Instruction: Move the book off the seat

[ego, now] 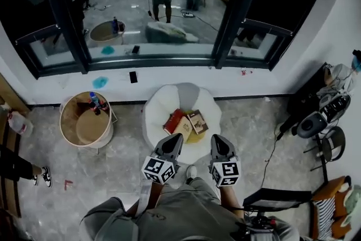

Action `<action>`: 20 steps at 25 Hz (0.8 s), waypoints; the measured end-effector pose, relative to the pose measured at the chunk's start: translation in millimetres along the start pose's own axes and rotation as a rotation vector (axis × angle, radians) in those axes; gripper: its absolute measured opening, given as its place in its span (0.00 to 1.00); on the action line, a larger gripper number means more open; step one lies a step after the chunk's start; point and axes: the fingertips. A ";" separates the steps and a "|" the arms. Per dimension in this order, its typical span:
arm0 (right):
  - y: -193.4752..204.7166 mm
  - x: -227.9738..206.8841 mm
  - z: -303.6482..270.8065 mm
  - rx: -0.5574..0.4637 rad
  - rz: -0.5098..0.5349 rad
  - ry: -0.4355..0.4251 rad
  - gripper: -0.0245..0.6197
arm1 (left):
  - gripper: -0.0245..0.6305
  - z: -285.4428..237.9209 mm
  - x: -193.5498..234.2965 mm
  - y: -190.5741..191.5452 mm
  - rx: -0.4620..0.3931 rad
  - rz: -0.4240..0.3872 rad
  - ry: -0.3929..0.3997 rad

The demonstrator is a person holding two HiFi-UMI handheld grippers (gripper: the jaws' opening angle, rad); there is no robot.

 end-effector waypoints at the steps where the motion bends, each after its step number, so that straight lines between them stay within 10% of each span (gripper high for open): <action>1: 1.8 -0.3 -10.0 0.001 -0.007 -0.014 0.06 | 0.05 -1.4 7.9 -1.5 -0.004 -0.006 -0.017; 12: 8.9 12.2 -154.6 -0.044 -0.105 -0.274 0.06 | 0.05 -38.7 109.9 -31.3 -0.074 -0.109 -0.345; 20: 7.7 -64.2 -237.5 -0.119 -0.141 -0.299 0.06 | 0.05 -148.1 123.1 -27.7 -0.034 -0.285 -0.391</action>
Point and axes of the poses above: the fingertips, and each gripper's own axes: z backward along the fingers, x to its left, y out of its underside, and after that the axes turned 11 degrees about -x, right-handed
